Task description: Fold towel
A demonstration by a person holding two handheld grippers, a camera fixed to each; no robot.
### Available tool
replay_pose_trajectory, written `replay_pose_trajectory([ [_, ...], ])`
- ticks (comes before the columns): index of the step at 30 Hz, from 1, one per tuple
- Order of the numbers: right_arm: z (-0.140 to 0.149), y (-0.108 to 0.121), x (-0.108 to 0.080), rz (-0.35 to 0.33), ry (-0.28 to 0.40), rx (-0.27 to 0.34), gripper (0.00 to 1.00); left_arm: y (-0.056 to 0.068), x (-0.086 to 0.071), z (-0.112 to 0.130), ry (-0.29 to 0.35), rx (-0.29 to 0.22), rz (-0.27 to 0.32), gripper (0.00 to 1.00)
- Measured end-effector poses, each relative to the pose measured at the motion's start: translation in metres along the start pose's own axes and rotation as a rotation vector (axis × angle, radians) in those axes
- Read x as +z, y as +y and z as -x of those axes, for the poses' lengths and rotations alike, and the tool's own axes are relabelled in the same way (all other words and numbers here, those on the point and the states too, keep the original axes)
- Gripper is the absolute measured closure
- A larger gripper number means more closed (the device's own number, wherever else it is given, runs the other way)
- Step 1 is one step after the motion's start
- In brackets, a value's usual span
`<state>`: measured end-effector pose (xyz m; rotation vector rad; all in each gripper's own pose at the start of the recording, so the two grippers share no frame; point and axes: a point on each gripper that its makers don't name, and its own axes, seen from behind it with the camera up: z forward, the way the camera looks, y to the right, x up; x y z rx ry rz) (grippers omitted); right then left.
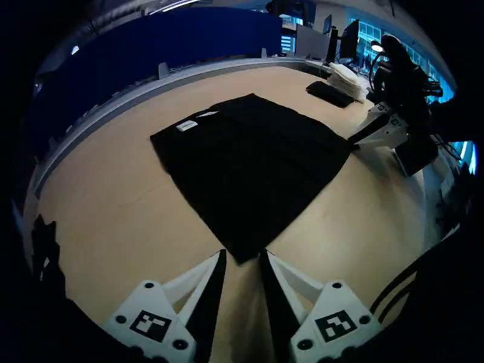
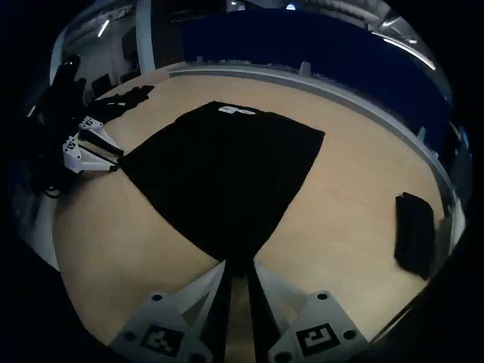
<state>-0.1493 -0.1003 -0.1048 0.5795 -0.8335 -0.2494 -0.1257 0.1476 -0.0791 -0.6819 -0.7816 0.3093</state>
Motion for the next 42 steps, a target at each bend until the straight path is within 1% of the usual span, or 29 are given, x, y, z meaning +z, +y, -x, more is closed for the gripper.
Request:
replay_pose_trajectory([
  [3, 0.0, -0.001, -0.001, 0.001, -0.002, -0.003, 0.84, -0.001, 0.0, 0.0, -0.001, -0.002, -0.007, 0.78],
  [7, -0.001, -0.001, -0.001, 0.004, -0.003, -0.011, 0.84, -0.003, 0.0, -0.001, -0.002, -0.007, -0.016, 0.9],
  [15, -0.001, -0.001, -0.002, 0.002, -0.009, -0.013, 0.88, -0.001, 0.002, -0.003, 0.002, -0.003, -0.011, 0.94],
  [18, -0.002, 0.0, -0.002, 0.004, -0.011, -0.009, 0.89, 0.0, 0.0, -0.008, 0.016, -0.014, -0.01, 0.94],
  [21, -0.003, 0.0, -0.002, 0.006, -0.011, -0.009, 0.89, 0.0, -0.003, -0.011, 0.024, -0.036, -0.005, 0.94],
  [27, -0.011, 0.001, -0.006, 0.0, 0.001, 0.001, 0.89, 0.001, -0.01, -0.016, 0.035, -0.048, -0.01, 0.94],
  [33, -0.026, 0.002, -0.02, 0.003, 0.02, -0.01, 0.89, 0.002, -0.021, -0.026, 0.057, -0.075, -0.02, 0.94],
  [42, -0.058, 0.0, -0.053, 0.007, 0.051, -0.045, 0.89, 0.003, -0.052, -0.045, 0.085, -0.117, -0.037, 0.94],
])
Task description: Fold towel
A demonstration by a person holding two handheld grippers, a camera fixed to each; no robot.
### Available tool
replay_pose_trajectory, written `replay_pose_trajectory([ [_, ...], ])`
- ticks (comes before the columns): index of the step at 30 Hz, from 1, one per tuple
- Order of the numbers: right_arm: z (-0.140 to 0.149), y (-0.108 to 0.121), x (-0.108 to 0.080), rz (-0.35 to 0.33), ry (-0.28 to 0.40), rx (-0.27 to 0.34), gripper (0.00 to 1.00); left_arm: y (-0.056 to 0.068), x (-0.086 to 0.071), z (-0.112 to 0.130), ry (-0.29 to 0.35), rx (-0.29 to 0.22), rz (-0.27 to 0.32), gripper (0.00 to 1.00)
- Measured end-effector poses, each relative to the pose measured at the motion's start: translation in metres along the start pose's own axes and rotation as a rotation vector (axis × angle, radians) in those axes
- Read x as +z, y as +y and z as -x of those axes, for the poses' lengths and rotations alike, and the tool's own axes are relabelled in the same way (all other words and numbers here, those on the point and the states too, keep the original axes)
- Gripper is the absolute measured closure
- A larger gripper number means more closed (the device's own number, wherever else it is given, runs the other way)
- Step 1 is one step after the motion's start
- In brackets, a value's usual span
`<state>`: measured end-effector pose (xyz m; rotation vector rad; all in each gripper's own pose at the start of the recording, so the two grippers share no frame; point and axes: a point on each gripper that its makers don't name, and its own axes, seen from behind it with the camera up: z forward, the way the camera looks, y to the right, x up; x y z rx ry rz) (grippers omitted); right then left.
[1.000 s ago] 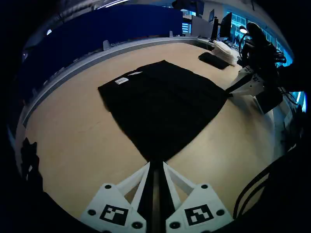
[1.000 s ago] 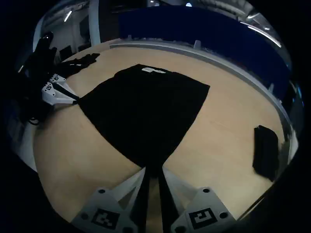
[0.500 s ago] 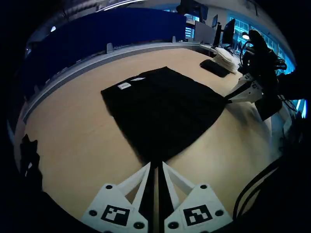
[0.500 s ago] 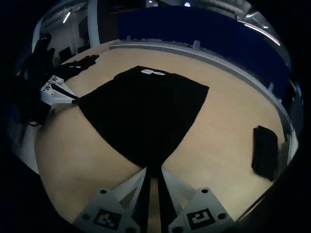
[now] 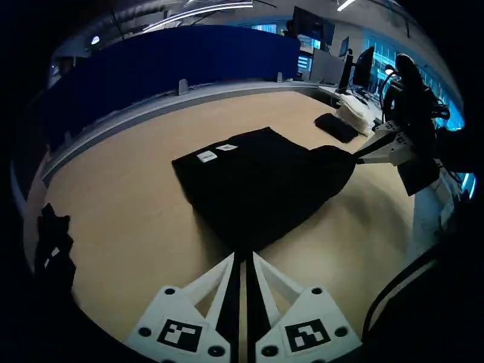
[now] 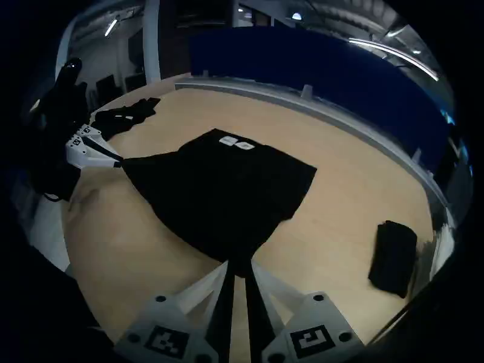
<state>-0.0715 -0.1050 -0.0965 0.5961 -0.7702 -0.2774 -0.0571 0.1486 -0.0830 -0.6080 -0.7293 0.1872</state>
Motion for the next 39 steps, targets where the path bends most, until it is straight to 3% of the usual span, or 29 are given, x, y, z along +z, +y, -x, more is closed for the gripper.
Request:
replay_pose_trajectory([
  [9, -0.027, -0.003, -0.03, 0.001, 0.026, -0.009, 0.89, 0.001, -0.031, -0.024, 0.023, -0.031, -0.017, 0.94],
  [15, -0.033, -0.005, -0.041, 0.002, 0.026, -0.013, 0.89, 0.004, -0.039, -0.032, 0.032, -0.043, -0.018, 0.94],
  [27, -0.044, 0.003, -0.032, -0.001, 0.024, -0.008, 0.89, -0.005, -0.029, -0.043, 0.034, -0.054, -0.028, 0.94],
  [39, -0.066, 0.028, -0.01, 0.011, 0.018, -0.02, 0.89, -0.029, -0.005, -0.073, 0.053, -0.044, -0.041, 0.94],
])
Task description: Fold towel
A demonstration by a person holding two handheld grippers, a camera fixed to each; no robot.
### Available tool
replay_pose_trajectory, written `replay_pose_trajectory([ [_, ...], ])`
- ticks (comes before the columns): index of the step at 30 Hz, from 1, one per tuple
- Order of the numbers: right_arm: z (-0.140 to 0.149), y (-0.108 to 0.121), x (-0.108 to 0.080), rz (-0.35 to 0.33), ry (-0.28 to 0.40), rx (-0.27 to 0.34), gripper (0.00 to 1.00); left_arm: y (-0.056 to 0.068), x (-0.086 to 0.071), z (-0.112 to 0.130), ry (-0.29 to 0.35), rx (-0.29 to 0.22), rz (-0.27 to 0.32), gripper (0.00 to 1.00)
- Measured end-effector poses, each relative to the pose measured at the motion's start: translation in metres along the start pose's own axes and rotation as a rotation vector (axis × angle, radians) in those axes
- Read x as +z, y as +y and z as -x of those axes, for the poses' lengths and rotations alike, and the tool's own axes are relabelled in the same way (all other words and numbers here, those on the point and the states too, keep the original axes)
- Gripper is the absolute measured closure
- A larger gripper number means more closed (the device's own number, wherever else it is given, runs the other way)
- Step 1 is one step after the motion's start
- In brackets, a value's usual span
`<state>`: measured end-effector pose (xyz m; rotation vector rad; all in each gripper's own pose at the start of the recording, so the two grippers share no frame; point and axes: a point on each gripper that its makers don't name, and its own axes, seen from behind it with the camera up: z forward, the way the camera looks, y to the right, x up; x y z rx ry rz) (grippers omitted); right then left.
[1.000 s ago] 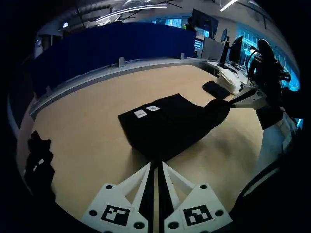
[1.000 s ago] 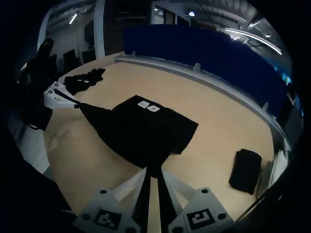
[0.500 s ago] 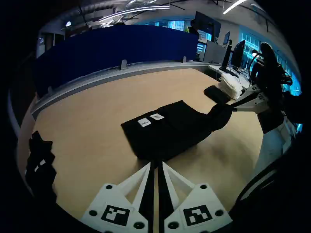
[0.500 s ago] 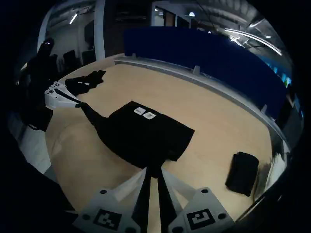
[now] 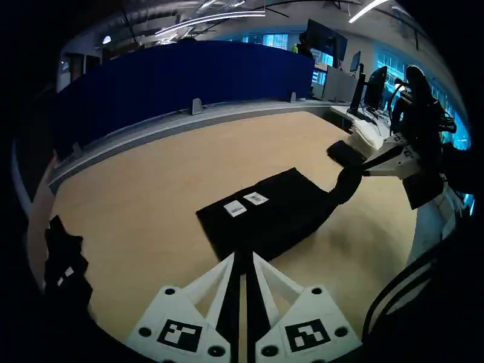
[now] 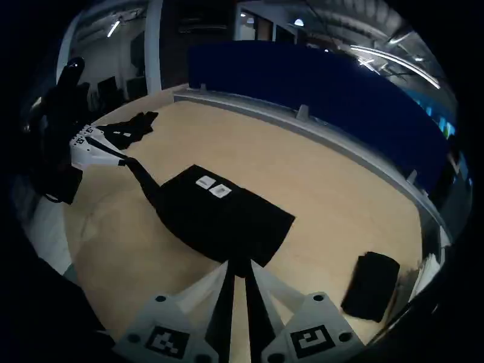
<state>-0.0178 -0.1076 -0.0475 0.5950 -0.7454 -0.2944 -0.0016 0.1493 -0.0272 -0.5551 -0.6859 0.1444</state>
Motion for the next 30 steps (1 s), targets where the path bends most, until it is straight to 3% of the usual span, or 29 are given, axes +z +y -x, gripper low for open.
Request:
replay_pose_trajectory([
  [18, -0.027, 0.043, 0.061, 0.018, -0.019, 0.037, 0.89, -0.041, 0.059, -0.027, 0.005, 0.033, -0.027, 0.94],
  [30, -0.017, 0.057, 0.08, 0.016, -0.058, 0.057, 0.89, -0.046, 0.077, -0.024, -0.018, 0.04, -0.012, 0.95],
])
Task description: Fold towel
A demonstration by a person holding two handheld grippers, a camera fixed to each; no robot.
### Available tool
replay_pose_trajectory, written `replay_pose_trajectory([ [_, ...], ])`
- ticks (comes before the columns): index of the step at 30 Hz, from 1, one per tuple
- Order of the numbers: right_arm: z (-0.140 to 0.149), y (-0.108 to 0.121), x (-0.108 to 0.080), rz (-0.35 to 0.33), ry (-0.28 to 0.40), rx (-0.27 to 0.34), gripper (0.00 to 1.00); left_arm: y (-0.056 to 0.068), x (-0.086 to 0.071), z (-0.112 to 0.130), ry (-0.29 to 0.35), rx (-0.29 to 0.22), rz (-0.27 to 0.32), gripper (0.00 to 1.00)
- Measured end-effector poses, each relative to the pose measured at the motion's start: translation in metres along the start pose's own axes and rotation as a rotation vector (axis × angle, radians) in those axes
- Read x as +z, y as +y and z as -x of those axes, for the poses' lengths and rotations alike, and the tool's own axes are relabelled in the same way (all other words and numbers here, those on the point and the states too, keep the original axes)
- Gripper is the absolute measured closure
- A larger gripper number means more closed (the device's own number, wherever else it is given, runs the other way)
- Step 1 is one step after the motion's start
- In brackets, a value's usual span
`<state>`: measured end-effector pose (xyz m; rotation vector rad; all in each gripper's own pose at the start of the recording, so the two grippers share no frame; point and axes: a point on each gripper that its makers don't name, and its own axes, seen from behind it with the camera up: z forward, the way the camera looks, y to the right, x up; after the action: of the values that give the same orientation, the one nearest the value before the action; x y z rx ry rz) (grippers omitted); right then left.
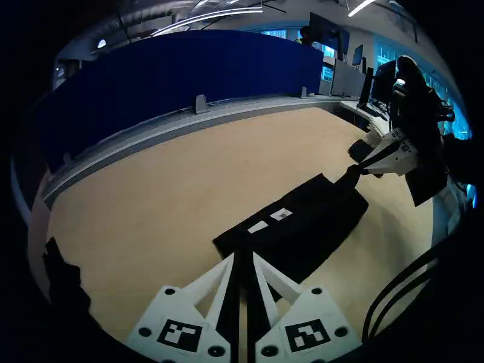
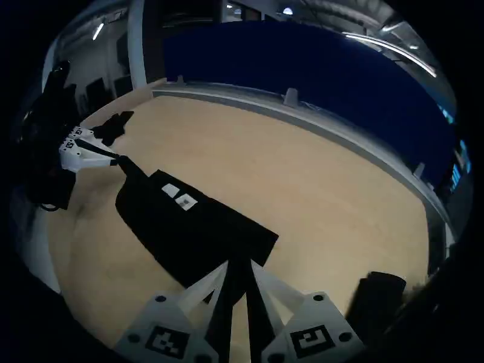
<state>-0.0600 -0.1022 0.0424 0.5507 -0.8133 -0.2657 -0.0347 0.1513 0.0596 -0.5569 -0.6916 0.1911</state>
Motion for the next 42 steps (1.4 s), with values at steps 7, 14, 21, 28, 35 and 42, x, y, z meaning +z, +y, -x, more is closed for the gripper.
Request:
replay_pose_trajectory([
  [7, 0.008, 0.001, 0.011, 0.002, -0.02, 0.002, 0.89, 0.001, 0.015, 0.004, -0.006, 0.016, 0.008, 0.94],
  [14, 0.017, 0.005, 0.026, 0.015, -0.037, 0.025, 0.89, 0.0, 0.032, 0.012, -0.02, 0.018, 0.006, 0.94],
  [21, 0.019, 0.009, 0.035, 0.019, -0.046, 0.051, 0.89, -0.003, 0.042, 0.019, -0.031, 0.016, 0.001, 0.94],
  [28, 0.021, 0.014, 0.038, 0.032, -0.051, 0.054, 0.87, -0.006, 0.047, 0.021, -0.033, 0.01, -0.005, 0.94],
  [35, 0.022, 0.019, 0.046, 0.064, -0.06, 0.064, 0.75, -0.013, 0.056, 0.023, -0.041, 0.021, -0.032, 0.9],
  [42, 0.021, 0.024, 0.048, 0.092, -0.058, 0.064, 0.21, -0.021, 0.06, 0.019, -0.037, 0.037, -0.068, 0.48],
])
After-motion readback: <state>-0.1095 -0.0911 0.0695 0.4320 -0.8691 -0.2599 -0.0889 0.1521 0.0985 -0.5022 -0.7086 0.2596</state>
